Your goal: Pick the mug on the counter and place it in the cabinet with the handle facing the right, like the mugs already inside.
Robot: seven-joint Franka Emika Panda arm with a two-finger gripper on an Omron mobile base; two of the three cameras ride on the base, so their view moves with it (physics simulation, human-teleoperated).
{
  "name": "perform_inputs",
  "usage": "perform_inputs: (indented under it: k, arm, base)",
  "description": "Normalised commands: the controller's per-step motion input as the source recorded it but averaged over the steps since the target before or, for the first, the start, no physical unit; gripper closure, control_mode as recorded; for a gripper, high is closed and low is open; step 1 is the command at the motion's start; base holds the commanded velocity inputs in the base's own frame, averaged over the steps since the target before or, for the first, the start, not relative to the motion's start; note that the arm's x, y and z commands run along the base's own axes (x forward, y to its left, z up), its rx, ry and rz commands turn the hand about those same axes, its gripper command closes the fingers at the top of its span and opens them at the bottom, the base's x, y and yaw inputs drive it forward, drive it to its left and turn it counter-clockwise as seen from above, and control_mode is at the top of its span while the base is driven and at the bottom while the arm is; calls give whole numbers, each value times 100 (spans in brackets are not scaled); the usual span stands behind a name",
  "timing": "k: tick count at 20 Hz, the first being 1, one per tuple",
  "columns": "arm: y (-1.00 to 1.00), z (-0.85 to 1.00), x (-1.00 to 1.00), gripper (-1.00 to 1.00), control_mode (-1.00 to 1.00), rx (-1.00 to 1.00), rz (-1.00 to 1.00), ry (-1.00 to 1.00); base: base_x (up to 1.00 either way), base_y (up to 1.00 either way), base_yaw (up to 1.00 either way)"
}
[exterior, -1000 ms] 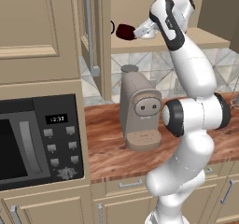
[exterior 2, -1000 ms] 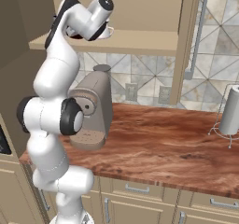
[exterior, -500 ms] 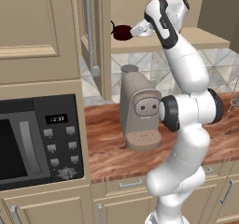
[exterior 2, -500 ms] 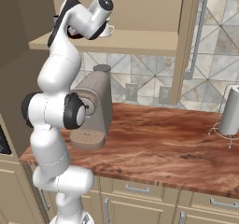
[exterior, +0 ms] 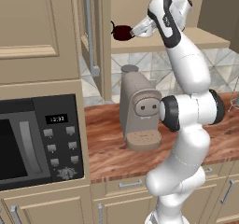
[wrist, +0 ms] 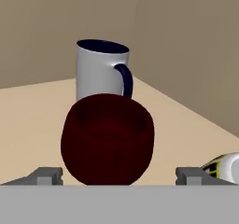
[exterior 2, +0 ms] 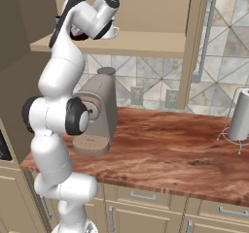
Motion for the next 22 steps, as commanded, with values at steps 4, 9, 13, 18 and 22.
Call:
perform_inputs:
  k: [4, 9, 13, 18, 22]
  arm:
    - [0, 0, -26, -100, -100, 0, 2, 0]
    - [0, -20, -27, -100, -100, 0, 0, -3]
    - [0, -29, -37, -100, -100, 0, 0, -7]
    - [0, -12, -53, -100, -100, 0, 0, -12]
    - [0, 0, -62, -100, -100, 0, 0, -13]
  base:
    - [0, 0, 0]
    - [0, 0, 0]
    - [0, 0, 0]
    - [0, 0, 0]
    - [0, 0, 0]
